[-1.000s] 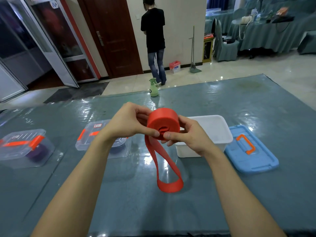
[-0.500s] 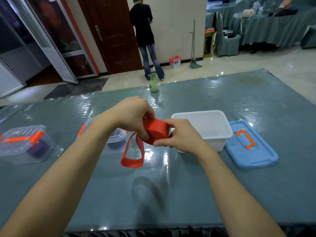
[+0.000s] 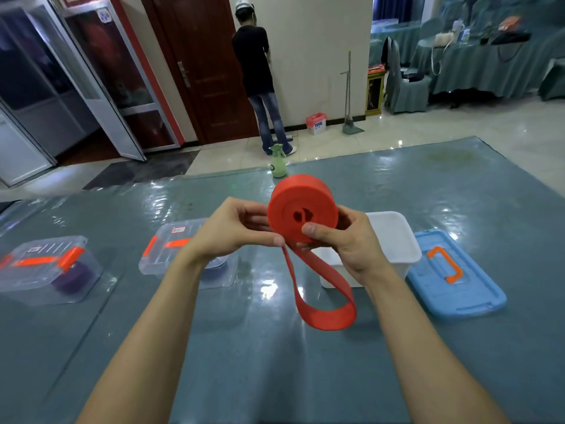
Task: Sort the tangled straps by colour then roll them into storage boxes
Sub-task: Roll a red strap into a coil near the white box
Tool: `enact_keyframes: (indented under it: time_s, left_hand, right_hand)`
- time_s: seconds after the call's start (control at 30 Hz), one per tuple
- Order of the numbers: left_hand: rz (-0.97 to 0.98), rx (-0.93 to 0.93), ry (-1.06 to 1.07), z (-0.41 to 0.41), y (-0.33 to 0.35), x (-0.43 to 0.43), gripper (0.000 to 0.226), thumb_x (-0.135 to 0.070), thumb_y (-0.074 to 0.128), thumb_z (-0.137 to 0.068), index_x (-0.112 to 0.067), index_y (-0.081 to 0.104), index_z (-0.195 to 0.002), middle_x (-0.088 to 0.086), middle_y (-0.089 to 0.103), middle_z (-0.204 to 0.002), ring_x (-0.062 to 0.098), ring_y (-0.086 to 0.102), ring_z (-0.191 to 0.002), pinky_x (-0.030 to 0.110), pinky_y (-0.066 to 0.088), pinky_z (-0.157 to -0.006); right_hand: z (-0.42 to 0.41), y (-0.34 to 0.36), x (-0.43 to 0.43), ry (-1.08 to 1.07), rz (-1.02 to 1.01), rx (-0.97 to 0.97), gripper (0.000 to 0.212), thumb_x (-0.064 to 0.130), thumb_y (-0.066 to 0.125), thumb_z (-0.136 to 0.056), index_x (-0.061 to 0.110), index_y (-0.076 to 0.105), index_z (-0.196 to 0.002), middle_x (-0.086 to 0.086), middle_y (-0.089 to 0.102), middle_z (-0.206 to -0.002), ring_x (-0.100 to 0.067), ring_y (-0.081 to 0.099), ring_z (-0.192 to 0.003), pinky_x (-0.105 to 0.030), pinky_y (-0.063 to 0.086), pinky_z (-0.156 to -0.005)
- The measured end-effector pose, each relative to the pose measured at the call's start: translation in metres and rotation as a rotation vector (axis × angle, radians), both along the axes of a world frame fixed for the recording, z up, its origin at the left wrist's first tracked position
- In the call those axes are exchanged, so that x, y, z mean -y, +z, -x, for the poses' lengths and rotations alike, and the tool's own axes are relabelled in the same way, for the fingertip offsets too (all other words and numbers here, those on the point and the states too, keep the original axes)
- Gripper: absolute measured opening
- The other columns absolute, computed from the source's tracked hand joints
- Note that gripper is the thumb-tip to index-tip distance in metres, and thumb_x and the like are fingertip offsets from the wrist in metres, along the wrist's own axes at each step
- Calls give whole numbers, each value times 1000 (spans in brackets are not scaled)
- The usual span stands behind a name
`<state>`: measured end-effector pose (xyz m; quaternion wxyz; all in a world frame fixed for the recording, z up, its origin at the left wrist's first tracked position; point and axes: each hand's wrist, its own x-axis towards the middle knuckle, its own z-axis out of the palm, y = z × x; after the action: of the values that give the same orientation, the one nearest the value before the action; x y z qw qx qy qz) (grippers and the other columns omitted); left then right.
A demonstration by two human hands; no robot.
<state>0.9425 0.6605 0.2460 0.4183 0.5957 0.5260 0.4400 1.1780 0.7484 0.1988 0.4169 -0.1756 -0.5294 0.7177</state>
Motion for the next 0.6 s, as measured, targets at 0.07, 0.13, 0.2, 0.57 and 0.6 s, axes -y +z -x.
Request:
enact_keyframes:
  time_s: [0.07, 0.13, 0.2, 0.57, 0.6]
  left_hand:
    - [-37, 46, 26, -5, -5, -3, 56, -25, 104, -70, -14, 83, -120, 11, 85, -105, 21, 82, -100, 32, 63, -94]
    - [-63, 98, 57, -8, -7, -4, 58, -16, 99, -73, -10, 76, -126, -1, 83, -91, 14, 79, -90, 28, 62, -90]
    - [-99, 119, 108, -11, -4, -5, 60, -16, 93, -75, -13, 72, -130, -1, 83, -90, 14, 79, -89, 28, 62, -90]
    - [-79, -85, 106, -8, 41, -13, 40, -25, 104, -68, -21, 86, -103, 13, 85, -96, 22, 84, -89, 25, 65, -81]
    - [-57, -86, 94, -5, 41, -12, 38, -20, 103, -70, -20, 86, -103, 15, 85, -97, 24, 84, -90, 27, 66, -81]
  right_hand:
    - [2, -2, 0, -7, 12, -23, 59, 41, 108, -54, 15, 86, -102, -19, 82, -99, -39, 80, -80, -40, 66, -69]
    - [1, -4, -1, -19, 41, -36, 60, 43, 108, -54, 15, 85, -103, -18, 82, -99, -40, 80, -78, -39, 66, -69]
    - [-1, -5, -2, -31, 55, -34, 61, 44, 108, -53, 16, 86, -103, -19, 82, -101, -41, 80, -76, -38, 66, -69]
    - [-4, -2, 3, -38, -60, 89, 51, 12, 99, -66, 7, 80, -113, -20, 82, -99, -40, 80, -76, -38, 66, -68]
    - [-3, -3, 2, -42, -61, 90, 51, 13, 99, -65, 6, 81, -113, -21, 82, -99, -40, 80, -78, -38, 66, -69]
